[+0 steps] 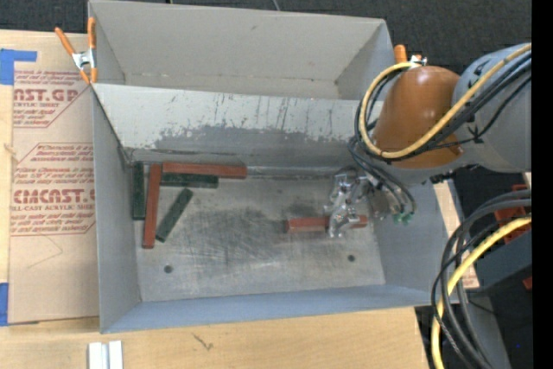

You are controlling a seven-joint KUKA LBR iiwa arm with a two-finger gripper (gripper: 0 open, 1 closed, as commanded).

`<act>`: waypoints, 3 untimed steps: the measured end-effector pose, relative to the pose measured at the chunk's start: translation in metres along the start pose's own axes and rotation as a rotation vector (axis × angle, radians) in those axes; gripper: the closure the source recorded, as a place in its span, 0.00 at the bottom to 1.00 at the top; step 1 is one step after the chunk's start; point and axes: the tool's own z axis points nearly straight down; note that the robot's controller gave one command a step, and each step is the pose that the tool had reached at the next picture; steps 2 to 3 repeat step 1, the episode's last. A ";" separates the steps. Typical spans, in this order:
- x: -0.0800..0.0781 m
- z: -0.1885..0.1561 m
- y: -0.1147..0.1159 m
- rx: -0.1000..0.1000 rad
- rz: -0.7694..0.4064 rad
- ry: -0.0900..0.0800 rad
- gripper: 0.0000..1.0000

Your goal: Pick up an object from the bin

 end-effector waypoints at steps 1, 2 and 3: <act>0.000 -0.013 0.000 0.000 0.000 0.000 1.00; 0.000 -0.013 0.000 0.000 0.000 0.000 1.00; 0.000 -0.013 0.000 0.000 0.000 0.000 1.00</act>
Offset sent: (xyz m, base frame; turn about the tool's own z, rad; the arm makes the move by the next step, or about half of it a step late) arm 0.0000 0.0000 0.0205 0.0000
